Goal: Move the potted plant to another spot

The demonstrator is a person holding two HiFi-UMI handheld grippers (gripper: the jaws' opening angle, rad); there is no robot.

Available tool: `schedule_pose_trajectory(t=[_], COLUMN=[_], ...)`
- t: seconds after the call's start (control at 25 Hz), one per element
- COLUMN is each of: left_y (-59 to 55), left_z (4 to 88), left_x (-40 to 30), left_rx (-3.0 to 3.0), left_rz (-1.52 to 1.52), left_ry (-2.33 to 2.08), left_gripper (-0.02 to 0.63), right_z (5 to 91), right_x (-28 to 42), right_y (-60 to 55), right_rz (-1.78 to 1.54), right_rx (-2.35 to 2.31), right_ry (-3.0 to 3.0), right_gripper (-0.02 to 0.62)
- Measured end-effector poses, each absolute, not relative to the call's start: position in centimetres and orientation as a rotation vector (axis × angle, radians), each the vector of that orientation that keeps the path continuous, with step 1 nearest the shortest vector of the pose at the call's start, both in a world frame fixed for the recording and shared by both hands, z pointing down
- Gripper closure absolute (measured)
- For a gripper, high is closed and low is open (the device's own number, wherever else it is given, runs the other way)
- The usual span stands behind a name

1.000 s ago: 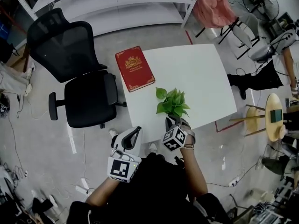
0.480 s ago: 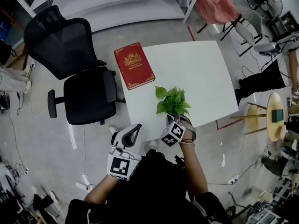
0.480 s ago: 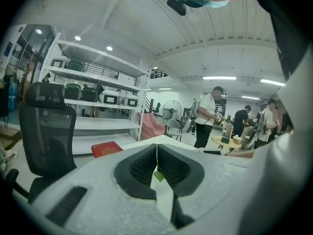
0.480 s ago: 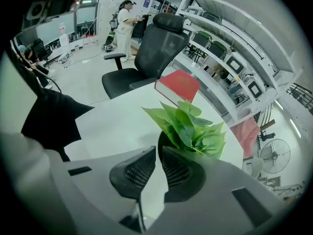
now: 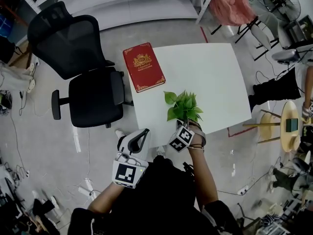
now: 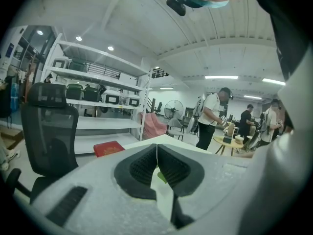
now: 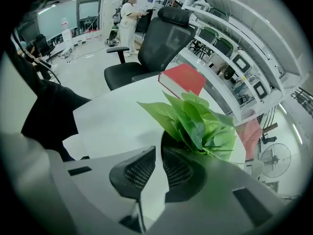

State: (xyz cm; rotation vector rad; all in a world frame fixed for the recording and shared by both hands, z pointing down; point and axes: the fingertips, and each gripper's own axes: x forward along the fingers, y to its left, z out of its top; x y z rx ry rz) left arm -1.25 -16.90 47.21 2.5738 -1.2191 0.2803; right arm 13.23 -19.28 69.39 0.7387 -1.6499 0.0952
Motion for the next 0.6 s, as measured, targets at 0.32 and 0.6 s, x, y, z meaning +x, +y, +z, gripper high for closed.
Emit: schedule_pose_trajectory(t=[0.32,0.6], left_y=[-16.7,-15.9], left_z=[47.5,47.4], left_x=[-2.3,-3.2], left_rx=[2.539,2.499], left_rz=[0.288,0.277], left_ry=[-1.262,-1.350], left_gripper=[0.588,0.588], right_z=[69.3,69.1], right_x=[13.1,12.9], right_y=[-19.5,-18.5], right_rz=[0.061,0.022], right_rx=[0.693,0.630], right_ry=[-1.650,-1.676], right_gripper=[0.581,0.581])
